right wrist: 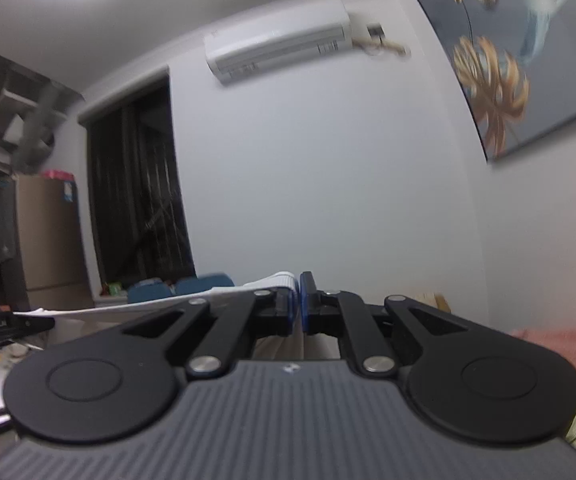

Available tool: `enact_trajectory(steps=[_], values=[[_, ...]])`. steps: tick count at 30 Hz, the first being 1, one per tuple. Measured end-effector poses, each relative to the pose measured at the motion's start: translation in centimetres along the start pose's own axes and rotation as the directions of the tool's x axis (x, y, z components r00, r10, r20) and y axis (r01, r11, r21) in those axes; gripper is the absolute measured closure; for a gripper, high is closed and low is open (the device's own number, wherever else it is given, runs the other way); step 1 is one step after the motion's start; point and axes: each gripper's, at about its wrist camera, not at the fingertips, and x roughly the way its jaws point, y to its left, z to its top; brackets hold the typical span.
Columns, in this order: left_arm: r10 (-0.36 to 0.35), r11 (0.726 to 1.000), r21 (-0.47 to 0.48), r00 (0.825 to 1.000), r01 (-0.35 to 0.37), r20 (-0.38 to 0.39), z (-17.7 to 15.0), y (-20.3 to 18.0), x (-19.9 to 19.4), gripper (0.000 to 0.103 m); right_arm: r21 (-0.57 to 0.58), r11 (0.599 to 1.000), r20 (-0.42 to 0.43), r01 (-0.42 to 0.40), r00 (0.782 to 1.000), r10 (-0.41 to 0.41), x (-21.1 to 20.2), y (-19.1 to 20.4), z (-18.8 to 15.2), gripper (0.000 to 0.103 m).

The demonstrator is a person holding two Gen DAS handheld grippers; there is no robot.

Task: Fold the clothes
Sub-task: 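Lift the T-shirt with both grippers and shake it out in the air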

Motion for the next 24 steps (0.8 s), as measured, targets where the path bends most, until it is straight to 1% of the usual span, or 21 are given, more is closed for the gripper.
enact_trajectory(steps=[2, 5, 10, 13, 16, 19, 20, 22, 23, 24], values=[[0.013, 1.0, -0.001, 0.999, -0.013, -0.044, -2.9, 1.3, 5.2, 0.094, 0.005, 1.0, -0.048, 0.025, 0.999, -0.025, 4.5, -1.3, -2.6, 0.096], [0.039, 0.999, 0.023, 0.994, -0.037, -0.105, -7.8, 2.9, 13.3, 0.094, 0.003, 0.998, -0.117, 0.07, 0.991, -0.069, 11.6, -3.3, -7.3, 0.096], [0.085, 0.995, 0.07, 0.976, -0.073, -0.201, -17.9, 5.8, 27.1, 0.092, 0.01, 0.991, -0.221, 0.136, 0.966, -0.131, 23.5, -7.4, -17.2, 0.096], [0.114, 0.992, 0.082, 0.953, -0.094, -0.281, -24.7, 8.1, 35.0, 0.091, 0.012, 0.985, -0.303, 0.17, 0.94, -0.158, 29.8, -9.9, -23.7, 0.096], [0.143, 0.989, 0.084, 0.919, -0.121, -0.368, -31.7, 10.4, 42.1, 0.091, 0.012, 0.981, -0.382, 0.193, 0.908, -0.174, 35.1, -12.2, -30.1, 0.096], [0.16, 0.987, 0.092, 0.894, -0.134, -0.418, -37.7, 12.5, 47.3, 0.09, -0.002, 0.98, -0.44, 0.198, 0.88, -0.179, 39.1, -14.3, -35.7, 0.096], [0.165, 0.986, 0.097, 0.886, -0.136, -0.433, -39.4, 13.1, 48.7, 0.087, -0.007, 0.98, -0.458, 0.2, 0.87, -0.181, 40.1, -14.8, -37.3, 0.096], [0.176, 0.984, 0.118, 0.87, -0.137, -0.461, -42.1, 14.0, 51.0, 0.08, -0.003, 0.979, -0.501, 0.203, 0.847, -0.177, 41.7, -16.0, -40.0, 0.096], [0.181, 0.983, 0.124, 0.863, -0.138, -0.471, -42.9, 14.2, 51.5, 0.079, 0.012, 0.979, -0.523, 0.204, 0.836, -0.168, 42.4, -16.7, -40.9, 0.095], [0.185, 0.982, 0.13, 0.857, -0.139, -0.481, -43.7, 14.5, 52.1, 0.074, 0.026, 0.979, -0.543, 0.203, 0.825, -0.156, 42.9, -17.2, -41.6, 0.094]])
